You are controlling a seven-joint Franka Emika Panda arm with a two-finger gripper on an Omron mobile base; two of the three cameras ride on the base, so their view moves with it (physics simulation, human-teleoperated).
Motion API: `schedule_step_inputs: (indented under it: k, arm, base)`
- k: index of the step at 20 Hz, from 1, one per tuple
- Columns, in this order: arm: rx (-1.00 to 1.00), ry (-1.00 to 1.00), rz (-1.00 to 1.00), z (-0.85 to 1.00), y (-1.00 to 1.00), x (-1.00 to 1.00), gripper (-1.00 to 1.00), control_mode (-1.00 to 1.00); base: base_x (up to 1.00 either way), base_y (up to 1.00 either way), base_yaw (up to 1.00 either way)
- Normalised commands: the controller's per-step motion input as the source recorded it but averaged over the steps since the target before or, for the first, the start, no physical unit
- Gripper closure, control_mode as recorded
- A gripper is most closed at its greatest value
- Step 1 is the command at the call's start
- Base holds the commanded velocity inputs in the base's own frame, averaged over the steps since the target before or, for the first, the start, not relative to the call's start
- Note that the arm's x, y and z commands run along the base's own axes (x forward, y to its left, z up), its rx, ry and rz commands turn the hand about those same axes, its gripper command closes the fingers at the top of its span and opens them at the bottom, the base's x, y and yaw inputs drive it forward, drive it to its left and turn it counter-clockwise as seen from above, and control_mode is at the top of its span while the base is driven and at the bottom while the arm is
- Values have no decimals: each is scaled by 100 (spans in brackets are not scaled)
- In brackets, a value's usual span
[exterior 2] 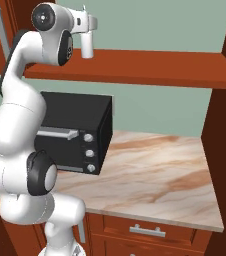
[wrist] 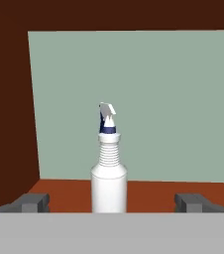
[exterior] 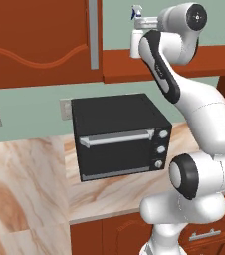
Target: Move the cutting board and knife to the sink. Then move spray from the shelves to the counter.
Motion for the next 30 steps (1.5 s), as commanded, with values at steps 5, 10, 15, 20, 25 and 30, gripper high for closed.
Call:
schedule_step_inputs:
  k: [5, 10, 15, 20, 25, 30]
  arm:
    - [0, 0, 0, 4, 0, 20, -100, -100]
    - [0, 1, 1, 0, 0, 19, -100, -100]
    - [0, 0, 0, 0, 0, 28, -100, -100]
    - [0, 0, 1, 0, 0, 28, -100, -100]
    - [0, 2, 0, 0, 0, 23, -100, -100]
    - [0, 3, 0, 0, 0, 23, -100, -100]
  base:
    - [0, 0, 0]
    - [0, 0, 0]
    - [0, 0, 0]
    - [0, 0, 0]
    - [0, 0, 0]
    - [0, 0, 0]
